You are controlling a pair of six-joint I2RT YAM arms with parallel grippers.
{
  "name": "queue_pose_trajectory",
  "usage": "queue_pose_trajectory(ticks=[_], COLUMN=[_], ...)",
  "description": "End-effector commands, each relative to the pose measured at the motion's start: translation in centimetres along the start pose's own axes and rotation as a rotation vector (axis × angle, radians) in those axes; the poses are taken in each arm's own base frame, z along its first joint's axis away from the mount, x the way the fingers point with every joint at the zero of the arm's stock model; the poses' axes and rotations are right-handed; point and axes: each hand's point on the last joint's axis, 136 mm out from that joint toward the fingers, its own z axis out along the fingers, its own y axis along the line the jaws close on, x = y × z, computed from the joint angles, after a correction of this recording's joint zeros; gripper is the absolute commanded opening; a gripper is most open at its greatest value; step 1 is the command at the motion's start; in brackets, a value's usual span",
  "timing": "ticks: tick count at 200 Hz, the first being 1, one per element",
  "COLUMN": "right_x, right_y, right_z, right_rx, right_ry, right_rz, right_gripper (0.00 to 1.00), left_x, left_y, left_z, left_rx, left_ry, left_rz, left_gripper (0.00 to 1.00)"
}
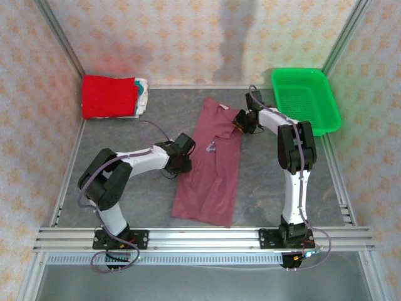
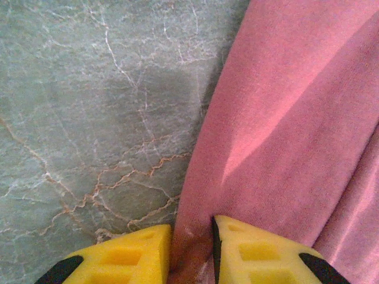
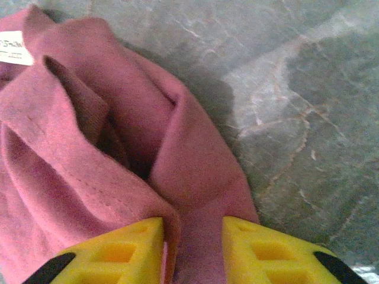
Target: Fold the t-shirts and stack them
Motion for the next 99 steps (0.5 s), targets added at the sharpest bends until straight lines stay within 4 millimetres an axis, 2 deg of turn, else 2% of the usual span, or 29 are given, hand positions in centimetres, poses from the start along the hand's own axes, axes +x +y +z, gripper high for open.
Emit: queue_pose_trajectory(ticks=[1,38,55,79,89,99], right_x=[-0.9,-1.2,0.0,3.2,5.5,8.9], right_y=[2.1,2.2,2.3,2.7,3.6,5.7], right_z=[-2.1,-6.0,-8.0,-10.9,-11.5,-11.7], right_rx=[-0.050,-0.027,-0.043,-0.068,-0.128,-0.239], right_ry=[-0.037,-0.107,-0.127,-0.154,-0.122,-0.052], right_rz=[-0.063,-0.092,-0.103,-0.145,-0.161,-0.194], right_gripper=[0.36,0.42,0.44,0.48,0.48,0.47], left_x=[3.6,2.7,2.2,2.3,2.7,3.3], left_y=[3.2,1.2,1.1,1.3,1.6,1.8], left_z=[-0.1,-4.2,-6.7,-9.5,-9.9,-9.8], left_rx=[-0.112,0.002,0.039,0.103,0.124,0.150], left_ry=[0.107,0.080,0.036,-0.030,-0.043,-0.050], left_rz=[0.005,0.052,0.083,0.134,0.153,0.172], left_gripper=[0.27,0.30,0.33,0.35,0.35,0.36])
